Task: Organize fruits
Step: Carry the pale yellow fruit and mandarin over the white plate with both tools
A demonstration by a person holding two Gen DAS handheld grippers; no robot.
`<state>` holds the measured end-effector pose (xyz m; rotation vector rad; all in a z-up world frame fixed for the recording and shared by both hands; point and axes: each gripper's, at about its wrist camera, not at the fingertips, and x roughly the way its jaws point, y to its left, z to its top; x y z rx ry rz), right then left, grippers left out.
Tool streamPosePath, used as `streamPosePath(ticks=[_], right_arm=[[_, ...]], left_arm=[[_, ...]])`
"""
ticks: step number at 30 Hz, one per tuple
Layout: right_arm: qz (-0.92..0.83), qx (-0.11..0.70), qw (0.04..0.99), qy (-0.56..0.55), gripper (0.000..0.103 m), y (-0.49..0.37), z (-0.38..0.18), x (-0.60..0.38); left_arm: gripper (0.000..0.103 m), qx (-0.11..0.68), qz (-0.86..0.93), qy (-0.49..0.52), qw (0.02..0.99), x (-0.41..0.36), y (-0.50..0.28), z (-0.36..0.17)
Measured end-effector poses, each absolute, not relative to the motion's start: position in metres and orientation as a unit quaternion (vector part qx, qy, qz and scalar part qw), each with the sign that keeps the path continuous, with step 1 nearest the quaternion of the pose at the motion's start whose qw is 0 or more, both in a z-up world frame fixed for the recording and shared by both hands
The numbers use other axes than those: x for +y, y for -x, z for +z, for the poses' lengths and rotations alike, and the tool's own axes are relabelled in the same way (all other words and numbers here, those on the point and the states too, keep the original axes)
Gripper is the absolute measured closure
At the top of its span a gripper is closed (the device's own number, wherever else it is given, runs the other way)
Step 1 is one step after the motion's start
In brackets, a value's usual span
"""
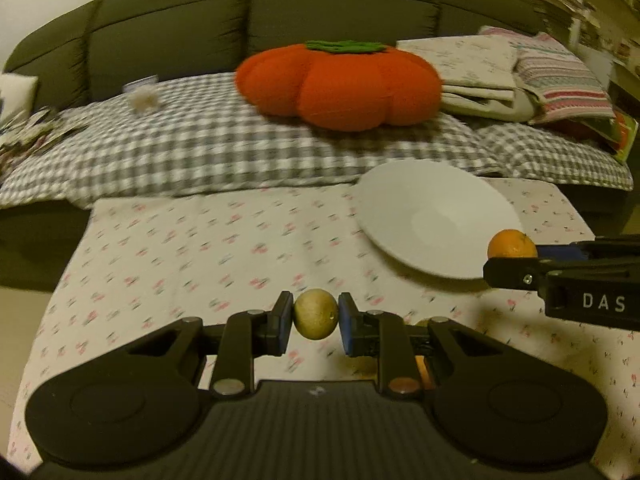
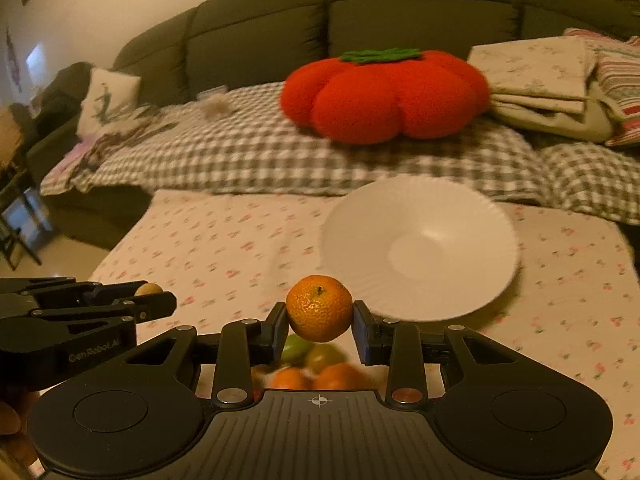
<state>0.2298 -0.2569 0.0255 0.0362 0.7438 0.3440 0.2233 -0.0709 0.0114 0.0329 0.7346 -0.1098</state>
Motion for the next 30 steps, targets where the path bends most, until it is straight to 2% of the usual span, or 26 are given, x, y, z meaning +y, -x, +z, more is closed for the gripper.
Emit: streamPosePath(ticks=[14, 30], right_arm=[[0.109, 0.385, 0.916, -0.017, 0.070, -0.278, 0.006, -0.310], [0.099, 0.393, 0.914, 0.011, 0.068, -0.302, -0.021, -0.313]], left_arm=[[0.081, 0.344, -0.117, -0.060, 0.930, -0.138, -0.290, -0.007], [0.080, 0.348, -0.154, -0.071, 0.922, -0.156, -0.319, -0.043]])
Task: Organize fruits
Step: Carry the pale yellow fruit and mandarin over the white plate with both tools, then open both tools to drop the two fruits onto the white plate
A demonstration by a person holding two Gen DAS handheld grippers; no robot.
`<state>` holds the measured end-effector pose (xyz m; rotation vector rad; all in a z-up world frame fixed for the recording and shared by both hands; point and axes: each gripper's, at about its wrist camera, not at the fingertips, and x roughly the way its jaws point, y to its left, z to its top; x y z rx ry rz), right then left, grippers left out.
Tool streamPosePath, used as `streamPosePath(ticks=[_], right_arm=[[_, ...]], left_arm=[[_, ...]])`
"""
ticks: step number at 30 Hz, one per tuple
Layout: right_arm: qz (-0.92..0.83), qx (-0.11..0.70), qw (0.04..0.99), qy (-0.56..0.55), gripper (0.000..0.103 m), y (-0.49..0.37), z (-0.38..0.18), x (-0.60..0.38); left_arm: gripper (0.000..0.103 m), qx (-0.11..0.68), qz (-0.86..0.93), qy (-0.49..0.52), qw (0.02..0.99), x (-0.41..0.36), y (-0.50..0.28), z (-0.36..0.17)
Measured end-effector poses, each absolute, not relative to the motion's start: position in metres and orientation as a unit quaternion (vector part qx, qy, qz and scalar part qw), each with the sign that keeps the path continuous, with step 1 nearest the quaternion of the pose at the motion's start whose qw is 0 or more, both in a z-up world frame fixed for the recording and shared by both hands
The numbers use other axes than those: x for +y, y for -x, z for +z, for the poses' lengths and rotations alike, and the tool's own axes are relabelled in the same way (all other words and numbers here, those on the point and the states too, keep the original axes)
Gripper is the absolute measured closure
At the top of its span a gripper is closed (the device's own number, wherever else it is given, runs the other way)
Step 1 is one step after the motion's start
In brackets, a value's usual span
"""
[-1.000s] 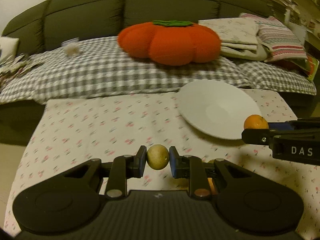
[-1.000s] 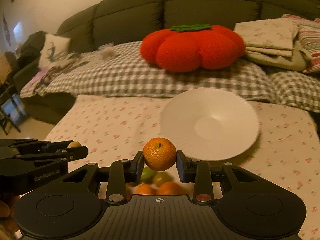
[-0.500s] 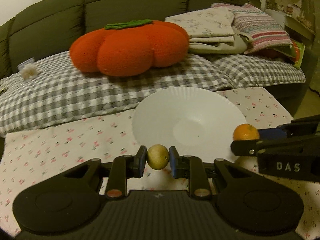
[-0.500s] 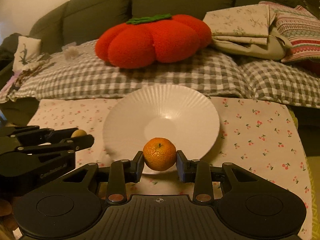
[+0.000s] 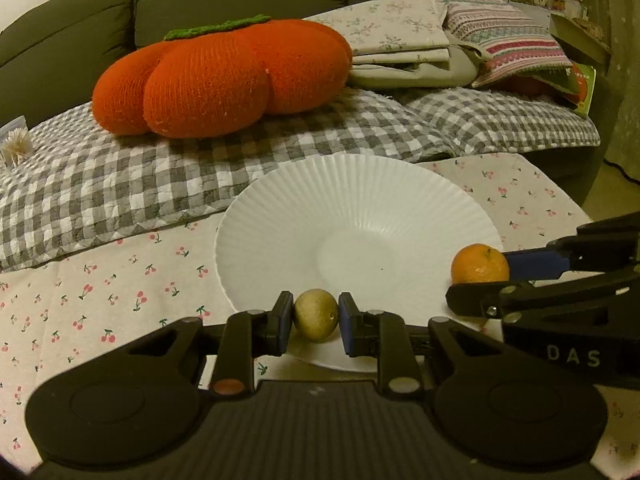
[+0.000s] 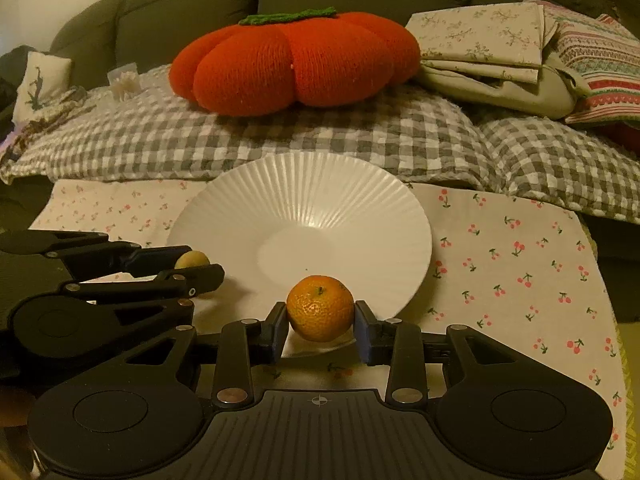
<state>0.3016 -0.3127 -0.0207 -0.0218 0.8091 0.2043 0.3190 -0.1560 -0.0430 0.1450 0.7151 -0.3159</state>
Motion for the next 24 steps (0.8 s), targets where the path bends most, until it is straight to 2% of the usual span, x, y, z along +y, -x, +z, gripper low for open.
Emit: streamPosePath(ticks=[2, 4, 5, 6, 7, 8, 9, 19, 22, 24], right_arm=[[0.098, 0.391, 0.915, 0.013, 0.068, -0.302, -0.022, -0.312], [0.095, 0.388, 0.917, 0.014, 0.067, -0.303, -0.022, -0.312], [0.093, 0.387, 0.917, 0.013, 0.066, -0.303, -0.022, -0.312], [0.092, 0.386, 0.918, 0.011, 0.056, -0.303, -0.022, -0.313], [0.089, 0.385, 0.918, 0.007, 0.051, -0.303, -0.021, -0.314], [0.081, 0.382, 0.921, 0.004, 0.043, -0.303, -0.019, -0.316], [0.079, 0.378, 0.922, 0.003, 0.040, -0.302, -0.016, -0.317], [0.067, 0.349, 0.932, -0.069, 0.039, -0.282, 0.021, -0.338], [0.061, 0.344, 0.933, -0.091, 0.030, -0.270, 0.030, -0.339], [0.054, 0.341, 0.933, -0.102, 0.020, -0.263, 0.035, -0.338]], left_arm=[[0.076, 0.342, -0.159, -0.064, 0.924, -0.154, -0.320, -0.044], [0.059, 0.334, -0.160, -0.061, 0.927, -0.152, -0.320, -0.043], [0.055, 0.331, -0.159, -0.059, 0.928, -0.151, -0.320, -0.042], [0.051, 0.327, -0.156, -0.058, 0.930, -0.150, -0.319, -0.041], [0.047, 0.327, -0.153, -0.057, 0.931, -0.149, -0.318, -0.040], [0.046, 0.327, -0.151, -0.058, 0.931, -0.147, -0.318, -0.039], [0.046, 0.328, -0.148, -0.056, 0.931, -0.146, -0.317, -0.037], [0.046, 0.341, -0.124, 0.007, 0.932, -0.117, -0.299, -0.007], [0.046, 0.355, -0.115, 0.007, 0.928, -0.112, -0.287, -0.004], [0.045, 0.366, -0.112, 0.014, 0.924, -0.107, -0.276, -0.004]])
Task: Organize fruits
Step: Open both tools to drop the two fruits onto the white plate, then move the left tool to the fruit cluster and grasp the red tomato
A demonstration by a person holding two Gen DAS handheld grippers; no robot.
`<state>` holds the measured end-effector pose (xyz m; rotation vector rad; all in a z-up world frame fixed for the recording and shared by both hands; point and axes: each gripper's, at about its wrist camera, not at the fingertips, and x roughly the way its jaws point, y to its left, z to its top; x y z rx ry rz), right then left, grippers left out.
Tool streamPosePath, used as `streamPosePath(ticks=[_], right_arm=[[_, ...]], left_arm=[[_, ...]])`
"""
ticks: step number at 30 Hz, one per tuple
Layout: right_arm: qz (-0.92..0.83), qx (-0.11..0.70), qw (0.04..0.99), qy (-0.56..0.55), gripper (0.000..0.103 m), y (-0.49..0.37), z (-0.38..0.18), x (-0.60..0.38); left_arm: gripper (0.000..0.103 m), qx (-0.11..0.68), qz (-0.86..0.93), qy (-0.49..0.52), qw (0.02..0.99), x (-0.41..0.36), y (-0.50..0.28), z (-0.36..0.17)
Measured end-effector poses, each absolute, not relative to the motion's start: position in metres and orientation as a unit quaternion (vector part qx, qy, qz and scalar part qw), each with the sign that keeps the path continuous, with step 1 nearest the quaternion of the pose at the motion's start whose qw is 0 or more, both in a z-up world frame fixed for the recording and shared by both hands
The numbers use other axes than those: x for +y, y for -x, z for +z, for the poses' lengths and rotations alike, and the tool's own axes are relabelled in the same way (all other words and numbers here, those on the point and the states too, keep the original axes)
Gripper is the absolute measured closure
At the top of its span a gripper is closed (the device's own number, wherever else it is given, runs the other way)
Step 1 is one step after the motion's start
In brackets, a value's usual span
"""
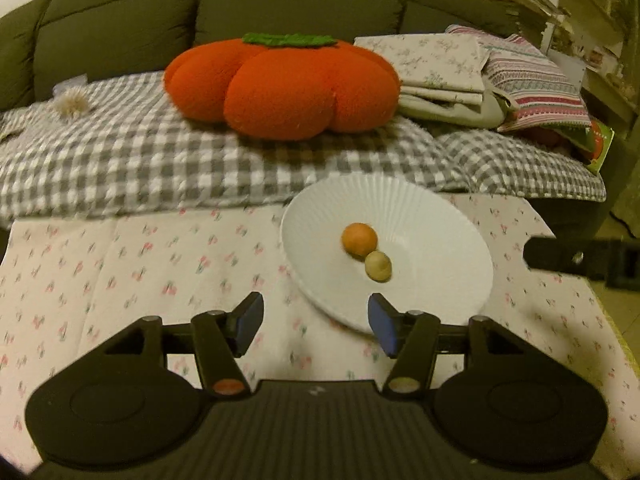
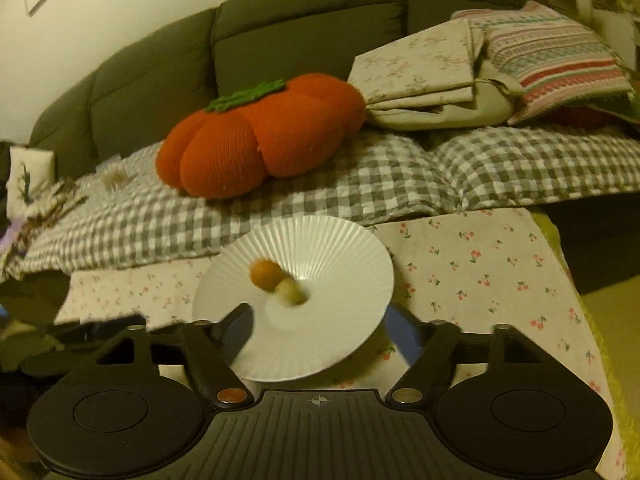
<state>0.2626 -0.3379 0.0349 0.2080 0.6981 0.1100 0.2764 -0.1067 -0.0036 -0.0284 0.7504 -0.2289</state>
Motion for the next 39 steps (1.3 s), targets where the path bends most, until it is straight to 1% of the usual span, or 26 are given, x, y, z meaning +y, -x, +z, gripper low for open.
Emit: streamPosePath(ticks=[2, 5, 6, 7, 11, 17, 22, 28, 32, 36, 39], right_arm=[[0.051, 0.338, 0.935, -0.098, 0.019, -0.255, 0.039, -0.335], [0.055, 0.333, 0.937, -0.092, 0.013, -0.244, 0.045, -0.330], [0.056, 0.332, 0.937, -0.094, 0.011, -0.240, 0.047, -0.329], [0.057, 0.331, 0.937, -0.099, 0.011, -0.238, 0.048, -0.330], [0.065, 0.338, 0.930, -0.131, 0.008, -0.227, 0.053, -0.331], [0.065, 0.361, 0.919, -0.145, 0.008, -0.209, 0.056, -0.324], [0.104, 0.372, 0.910, -0.150, 0.007, -0.195, 0.055, -0.311], [0.105, 0.398, 0.899, -0.147, 0.007, -0.200, 0.040, -0.302], [0.099, 0.418, 0.886, -0.175, 0.007, -0.205, 0.026, -0.307], [0.096, 0.432, 0.878, -0.184, 0.007, -0.210, 0.015, -0.308], [0.091, 0.442, 0.874, -0.179, 0.007, -0.213, 0.008, -0.306]], left_arm=[[0.045, 0.380, -0.109, 0.018, 0.919, -0.102, -0.267, -0.004], [0.043, 0.393, -0.096, 0.026, 0.914, -0.096, -0.252, -0.001], [0.037, 0.397, -0.094, 0.035, 0.912, -0.093, -0.246, -0.002], [0.034, 0.403, -0.092, 0.047, 0.909, -0.090, -0.240, -0.003], [0.034, 0.432, -0.100, 0.083, 0.893, -0.081, -0.219, -0.009], [0.032, 0.427, -0.089, 0.109, 0.893, -0.067, -0.195, -0.001], [0.032, 0.448, -0.097, 0.125, 0.880, -0.065, -0.194, -0.010], [0.034, 0.456, -0.105, 0.089, 0.879, -0.075, -0.192, -0.023], [0.034, 0.460, -0.117, 0.072, 0.877, -0.081, -0.191, -0.034], [0.040, 0.464, -0.112, 0.075, 0.875, -0.082, -0.194, -0.045], [0.041, 0.468, -0.120, 0.085, 0.871, -0.085, -0.196, -0.050]])
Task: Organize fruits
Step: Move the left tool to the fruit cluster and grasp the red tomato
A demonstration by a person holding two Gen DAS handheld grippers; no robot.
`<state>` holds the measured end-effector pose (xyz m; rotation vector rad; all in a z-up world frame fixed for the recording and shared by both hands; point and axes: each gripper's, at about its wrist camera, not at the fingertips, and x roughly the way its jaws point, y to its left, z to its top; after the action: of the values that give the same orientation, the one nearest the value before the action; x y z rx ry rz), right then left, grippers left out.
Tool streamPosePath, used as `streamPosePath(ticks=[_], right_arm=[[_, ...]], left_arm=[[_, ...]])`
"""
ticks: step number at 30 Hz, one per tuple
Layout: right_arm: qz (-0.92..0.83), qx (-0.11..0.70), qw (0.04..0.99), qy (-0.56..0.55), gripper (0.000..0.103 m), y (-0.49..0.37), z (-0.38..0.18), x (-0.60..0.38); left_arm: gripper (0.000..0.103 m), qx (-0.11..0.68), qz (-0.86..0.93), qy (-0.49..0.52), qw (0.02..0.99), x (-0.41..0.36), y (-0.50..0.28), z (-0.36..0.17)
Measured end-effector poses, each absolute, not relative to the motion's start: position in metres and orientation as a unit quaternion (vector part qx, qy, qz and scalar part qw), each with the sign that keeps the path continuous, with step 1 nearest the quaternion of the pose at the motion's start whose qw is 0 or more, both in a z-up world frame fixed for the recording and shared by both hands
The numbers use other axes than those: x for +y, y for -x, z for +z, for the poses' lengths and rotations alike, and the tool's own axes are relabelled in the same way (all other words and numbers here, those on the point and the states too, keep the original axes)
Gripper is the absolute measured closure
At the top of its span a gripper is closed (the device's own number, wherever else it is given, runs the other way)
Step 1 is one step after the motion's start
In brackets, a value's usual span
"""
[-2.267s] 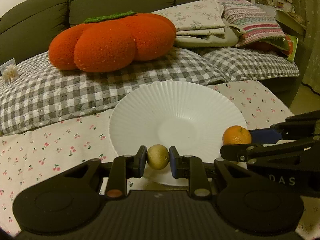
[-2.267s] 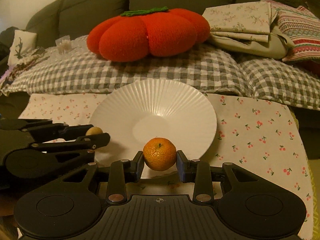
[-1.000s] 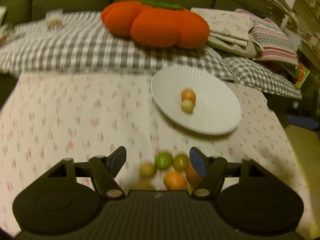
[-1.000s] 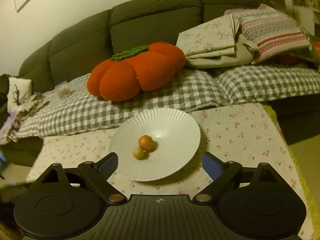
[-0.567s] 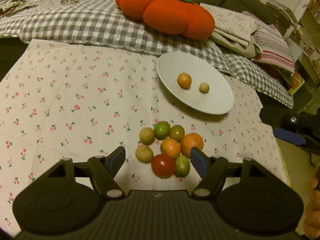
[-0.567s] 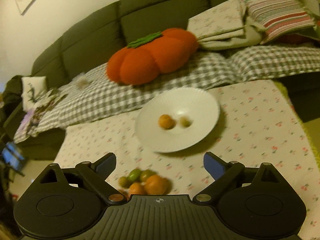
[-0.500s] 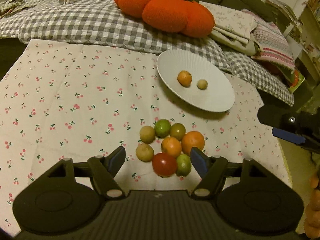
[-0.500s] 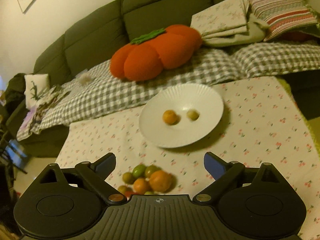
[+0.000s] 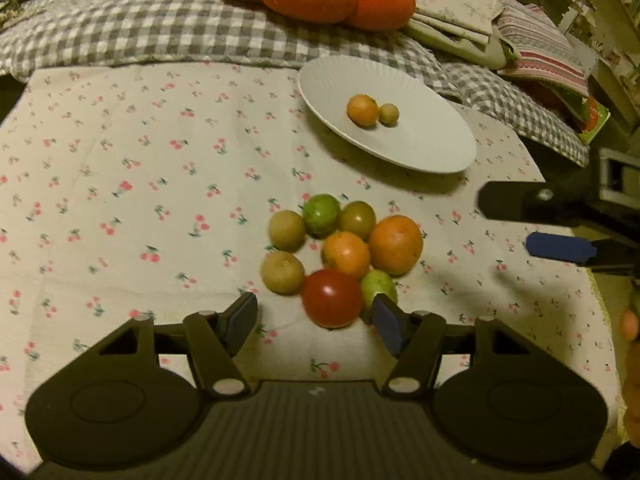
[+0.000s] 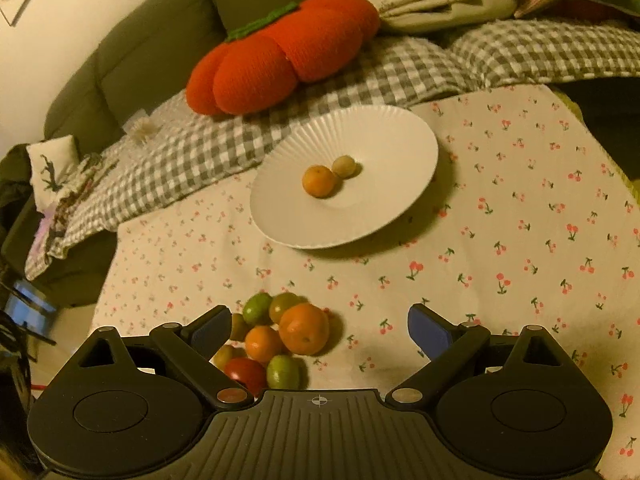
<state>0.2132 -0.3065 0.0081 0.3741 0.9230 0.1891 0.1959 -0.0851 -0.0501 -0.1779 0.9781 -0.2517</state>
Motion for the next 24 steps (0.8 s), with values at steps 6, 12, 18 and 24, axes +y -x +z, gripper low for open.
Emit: streamPosePath(ticks=[6, 12, 18, 24], right_arm=[[0.086, 0.464, 0.863, -0.180, 0.007, -0.220, -0.005, -0.303], [0.090, 0.465, 0.863, -0.177, 0.007, -0.220, -0.005, -0.303], [0.089, 0.469, 0.861, -0.176, 0.007, -0.221, -0.007, -0.302], [0.090, 0.468, 0.862, -0.172, 0.007, -0.222, -0.007, -0.301]], left_arm=[[0.043, 0.462, -0.121, 0.076, 0.875, -0.096, -0.199, -0.055], [0.052, 0.465, -0.111, 0.122, 0.870, -0.085, -0.202, -0.057], [0.055, 0.465, -0.105, 0.164, 0.864, -0.077, -0.204, -0.061], [0.068, 0.455, -0.115, 0.161, 0.868, -0.082, -0.203, -0.060]])
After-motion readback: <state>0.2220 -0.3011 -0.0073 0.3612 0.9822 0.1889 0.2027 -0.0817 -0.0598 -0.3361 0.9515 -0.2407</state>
